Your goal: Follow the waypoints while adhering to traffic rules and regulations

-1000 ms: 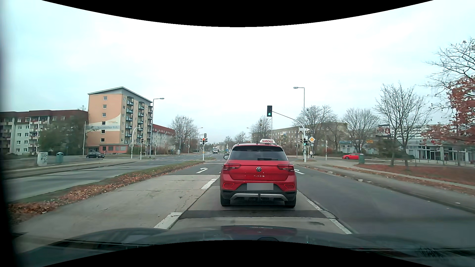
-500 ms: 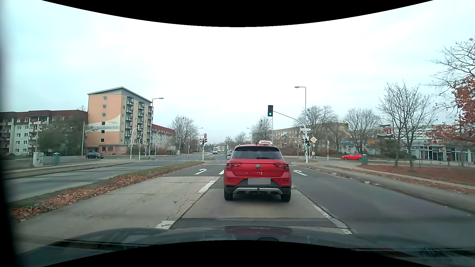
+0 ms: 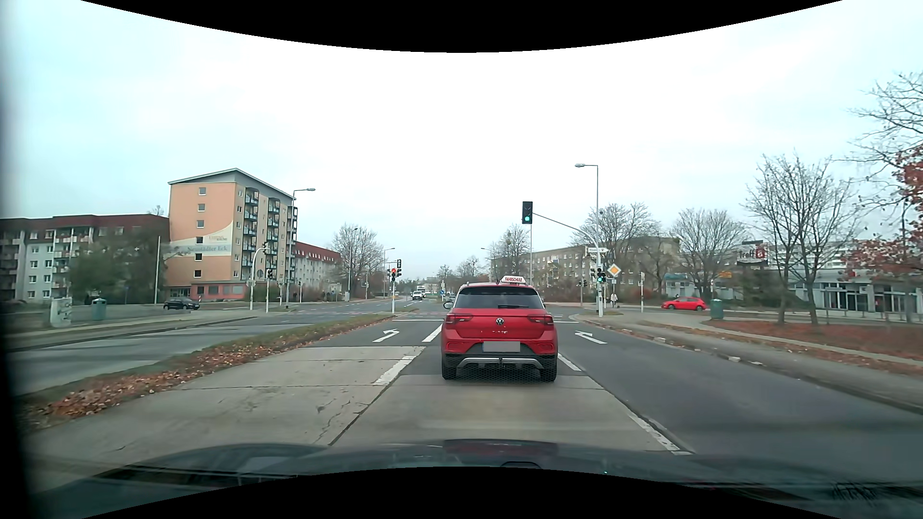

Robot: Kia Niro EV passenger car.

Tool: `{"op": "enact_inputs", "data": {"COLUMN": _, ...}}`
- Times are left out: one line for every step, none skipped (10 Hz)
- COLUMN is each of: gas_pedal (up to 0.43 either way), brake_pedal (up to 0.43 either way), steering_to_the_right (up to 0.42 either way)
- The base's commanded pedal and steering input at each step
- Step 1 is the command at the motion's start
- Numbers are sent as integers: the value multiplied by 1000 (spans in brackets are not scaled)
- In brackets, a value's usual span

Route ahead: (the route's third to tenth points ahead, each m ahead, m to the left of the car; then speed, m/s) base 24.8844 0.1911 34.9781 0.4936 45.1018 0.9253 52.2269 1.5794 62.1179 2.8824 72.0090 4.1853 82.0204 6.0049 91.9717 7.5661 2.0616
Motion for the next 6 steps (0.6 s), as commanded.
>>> {"op": "enact_inputs", "data": {"gas_pedal": 220, "brake_pedal": 0, "steering_to_the_right": -14}}
{"op": "enact_inputs", "data": {"gas_pedal": 240, "brake_pedal": 0, "steering_to_the_right": -14}}
{"op": "enact_inputs", "data": {"gas_pedal": 260, "brake_pedal": 0, "steering_to_the_right": -14}}
{"op": "enact_inputs", "data": {"gas_pedal": 268, "brake_pedal": 0, "steering_to_the_right": -14}}
{"op": "enact_inputs", "data": {"gas_pedal": 268, "brake_pedal": 0, "steering_to_the_right": -13}}
{"op": "enact_inputs", "data": {"gas_pedal": 268, "brake_pedal": 0, "steering_to_the_right": -13}}
